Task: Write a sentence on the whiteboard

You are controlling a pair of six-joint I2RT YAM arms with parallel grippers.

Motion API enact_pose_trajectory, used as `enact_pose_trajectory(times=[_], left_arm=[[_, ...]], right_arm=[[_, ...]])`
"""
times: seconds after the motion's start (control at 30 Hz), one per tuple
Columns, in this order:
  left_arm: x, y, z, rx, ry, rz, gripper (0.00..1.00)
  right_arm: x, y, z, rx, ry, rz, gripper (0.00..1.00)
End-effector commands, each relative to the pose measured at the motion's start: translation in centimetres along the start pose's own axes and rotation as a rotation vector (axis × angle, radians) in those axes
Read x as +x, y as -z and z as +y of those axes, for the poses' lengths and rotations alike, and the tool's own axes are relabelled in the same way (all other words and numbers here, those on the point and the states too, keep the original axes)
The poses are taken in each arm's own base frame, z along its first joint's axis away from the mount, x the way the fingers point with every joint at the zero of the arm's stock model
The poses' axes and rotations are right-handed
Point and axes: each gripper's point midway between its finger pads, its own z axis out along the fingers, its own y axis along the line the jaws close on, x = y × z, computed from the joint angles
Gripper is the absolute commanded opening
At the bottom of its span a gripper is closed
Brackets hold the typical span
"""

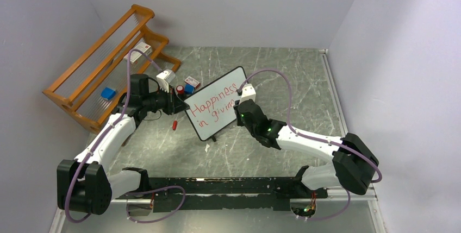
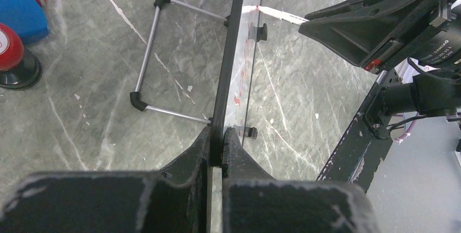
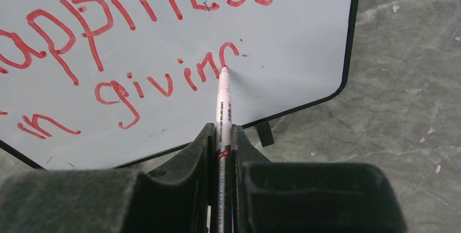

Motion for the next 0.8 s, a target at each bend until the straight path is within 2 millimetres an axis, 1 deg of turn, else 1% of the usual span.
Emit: enact_pose_trajectory(times=[0.0, 0.17, 0.33, 0.77], left_arm=[[3.7, 0.1, 2.9, -0.130, 0.037, 0.115, 0.05], [3.7, 0.1, 2.9, -0.129, 0.038, 0.114, 0.05], [3.7, 0.0, 2.8, -0.126, 0.039, 0.115, 0.05], [3.7, 0.0, 2.9, -0.126, 0.038, 0.116, 0.05]], right_arm=[[0.5, 0.1, -0.6, 0.020, -0.008, 0.008, 0.00], [0.2, -0.2, -1.0, 0.051, -0.005, -0.006, 0.00], [-0.5, -0.4, -1.2, 0.067, -0.005, -0.027, 0.00], [-2.4, -0.6, -0.8, 0.059, -0.015, -0.074, 0.00]])
